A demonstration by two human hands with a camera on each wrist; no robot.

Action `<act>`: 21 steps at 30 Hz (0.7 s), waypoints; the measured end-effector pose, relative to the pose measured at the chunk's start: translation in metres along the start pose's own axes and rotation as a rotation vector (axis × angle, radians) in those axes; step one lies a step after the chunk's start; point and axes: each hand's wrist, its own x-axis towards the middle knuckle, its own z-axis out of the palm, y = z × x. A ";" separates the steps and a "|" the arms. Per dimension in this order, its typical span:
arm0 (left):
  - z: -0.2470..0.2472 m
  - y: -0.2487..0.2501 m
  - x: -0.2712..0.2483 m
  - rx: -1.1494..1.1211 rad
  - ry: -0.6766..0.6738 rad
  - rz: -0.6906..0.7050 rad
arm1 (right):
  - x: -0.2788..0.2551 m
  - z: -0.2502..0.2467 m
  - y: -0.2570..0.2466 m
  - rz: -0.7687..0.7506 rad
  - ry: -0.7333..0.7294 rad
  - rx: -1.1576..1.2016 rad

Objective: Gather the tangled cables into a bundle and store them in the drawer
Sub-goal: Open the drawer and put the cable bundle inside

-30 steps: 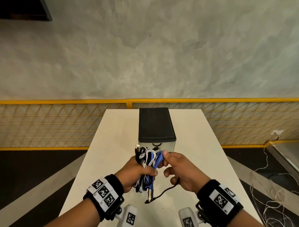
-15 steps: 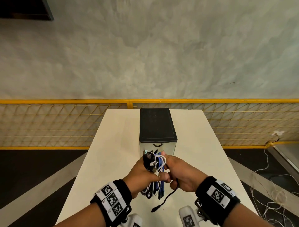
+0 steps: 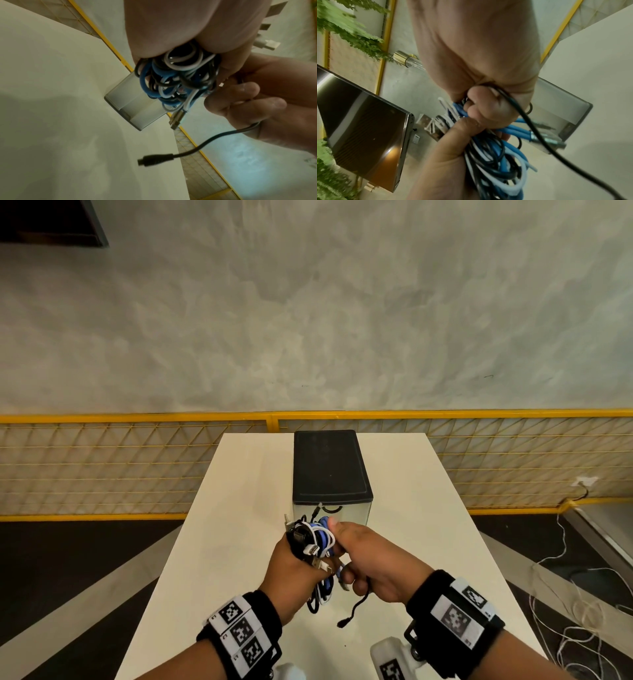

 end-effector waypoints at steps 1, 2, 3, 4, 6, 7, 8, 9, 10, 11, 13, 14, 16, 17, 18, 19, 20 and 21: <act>-0.001 -0.001 0.001 -0.014 0.017 -0.004 | 0.000 0.000 -0.001 -0.021 0.015 -0.008; -0.003 -0.002 0.003 -0.036 0.045 -0.015 | -0.001 -0.001 -0.002 -0.049 0.035 -0.023; -0.006 -0.004 0.005 -0.056 0.074 -0.032 | -0.003 -0.004 -0.004 -0.075 0.053 -0.038; -0.009 -0.005 0.007 -0.073 0.101 -0.058 | -0.005 -0.008 -0.005 -0.096 0.056 -0.045; -0.018 -0.006 0.010 -0.080 0.120 -0.104 | -0.010 -0.021 -0.006 -0.124 0.010 -0.066; -0.022 -0.006 0.011 -0.074 0.117 -0.122 | -0.013 -0.028 -0.007 -0.137 -0.018 -0.102; -0.026 -0.005 0.012 -0.068 0.111 -0.140 | -0.015 -0.035 -0.007 -0.148 -0.034 -0.153; -0.030 -0.005 0.013 -0.066 0.102 -0.152 | -0.018 -0.041 -0.007 -0.158 -0.037 -0.214; -0.032 -0.004 0.014 -0.066 0.093 -0.163 | -0.020 -0.046 -0.008 -0.172 -0.022 -0.281; -0.033 -0.003 0.015 -0.069 0.076 -0.170 | -0.021 -0.048 -0.008 -0.193 0.006 -0.333; -0.033 -0.001 0.016 -0.078 0.033 -0.196 | -0.021 -0.047 -0.007 -0.257 0.082 -0.342; -0.032 0.001 0.016 -0.081 0.008 -0.208 | -0.020 -0.043 -0.006 -0.294 0.119 -0.298; -0.028 0.004 0.014 -0.089 -0.046 -0.213 | -0.019 -0.030 -0.003 -0.339 0.197 -0.179; -0.025 0.005 0.013 -0.091 -0.081 -0.206 | -0.018 -0.022 -0.001 -0.338 0.235 -0.111; -0.022 0.006 0.011 -0.089 -0.116 -0.198 | -0.016 -0.013 0.001 -0.324 0.259 -0.033; -0.018 0.008 0.010 -0.083 -0.148 -0.180 | -0.014 -0.004 0.002 -0.303 0.262 0.051; -0.014 0.010 0.007 -0.073 -0.176 -0.158 | -0.013 0.004 0.002 -0.279 0.247 0.142; -0.011 0.011 0.005 -0.062 -0.200 -0.140 | -0.012 0.010 0.001 -0.255 0.225 0.238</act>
